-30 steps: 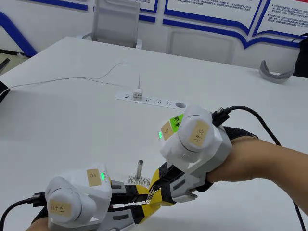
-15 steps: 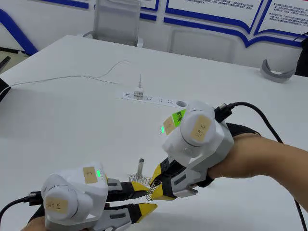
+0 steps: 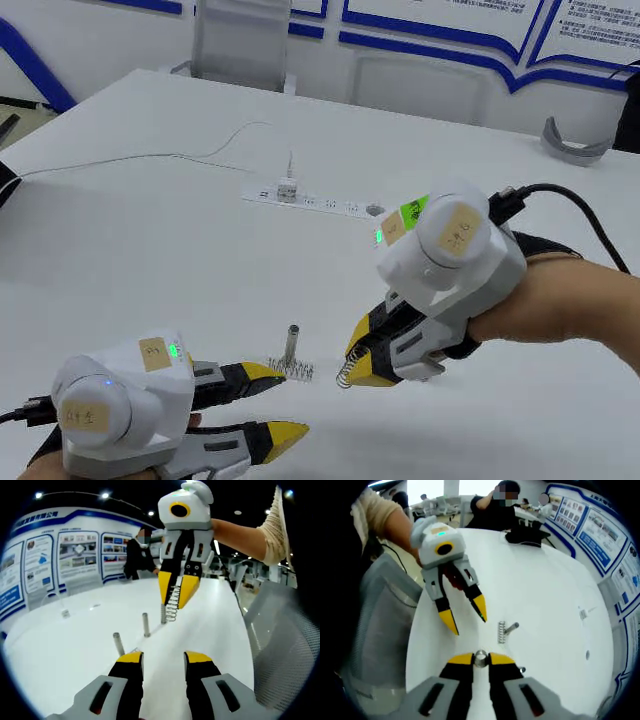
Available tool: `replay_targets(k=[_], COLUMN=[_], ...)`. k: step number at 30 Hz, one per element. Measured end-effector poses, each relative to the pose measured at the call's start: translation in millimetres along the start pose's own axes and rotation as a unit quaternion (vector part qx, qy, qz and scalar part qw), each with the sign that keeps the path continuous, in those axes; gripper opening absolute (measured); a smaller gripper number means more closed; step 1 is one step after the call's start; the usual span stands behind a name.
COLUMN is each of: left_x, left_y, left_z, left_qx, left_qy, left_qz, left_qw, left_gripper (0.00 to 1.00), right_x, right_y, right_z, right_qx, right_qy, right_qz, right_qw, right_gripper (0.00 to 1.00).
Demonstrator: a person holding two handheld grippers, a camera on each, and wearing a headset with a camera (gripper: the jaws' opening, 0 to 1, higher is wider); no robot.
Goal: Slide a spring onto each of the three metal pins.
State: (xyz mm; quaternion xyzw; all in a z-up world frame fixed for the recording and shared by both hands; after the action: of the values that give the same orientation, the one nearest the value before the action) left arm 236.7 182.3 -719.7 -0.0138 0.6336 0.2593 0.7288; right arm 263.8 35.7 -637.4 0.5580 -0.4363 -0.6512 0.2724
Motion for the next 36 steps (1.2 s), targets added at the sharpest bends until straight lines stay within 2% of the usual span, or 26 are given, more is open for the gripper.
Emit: replay_targets(k=[6,13,18,24,36], left_x=[2.0,3.1,4.1,4.6,4.1], left_y=[2.2,2.2,2.0,2.3,2.2], left_z=[4.1,3.9,3.3,2.8,2.5], left_qx=[-0.010,-0.011,-0.012,-0.014,-0.016], left_qy=[0.006,0.009,0.011,0.013,0.016], left_qz=[0.001,0.002,0.004,0.007,0.007], left_qw=[0.9999,0.9999,0.9999,0.9998,0.9997], left_gripper=[0.37,0.40,0.42,0.43,0.44], right_x=[5.1,9.7,11.5,14.4,15.8], right_y=[13.7,18.9,15.1,1.8,-8.2], right_z=[-13.4,-32.3,-46.2,-59.9,-66.8], right_qx=[0.020,0.047,0.060,0.067,0.059], right_qy=[-0.014,-0.026,-0.032,-0.042,-0.053], right_qz=[0.003,0.011,0.020,0.036,0.045], right_qw=[0.9997,0.9985,0.9975,0.9962,0.9958], right_gripper=[0.12,0.12,0.12,0.12,0.12])
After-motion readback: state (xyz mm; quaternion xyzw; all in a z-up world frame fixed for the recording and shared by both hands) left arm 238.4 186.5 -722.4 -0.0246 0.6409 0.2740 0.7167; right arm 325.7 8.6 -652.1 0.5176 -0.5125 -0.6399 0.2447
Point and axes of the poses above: the centre of the closed fingertips' face, and the gripper's own axes: y roughly backward along the fingers, z roughly to its left, x roughly out of its underside, the point moved 8 cm from there along y, roughly backward along the fingers, and after that the axes turned 12 degrees about -y, right-handed, at the moved point
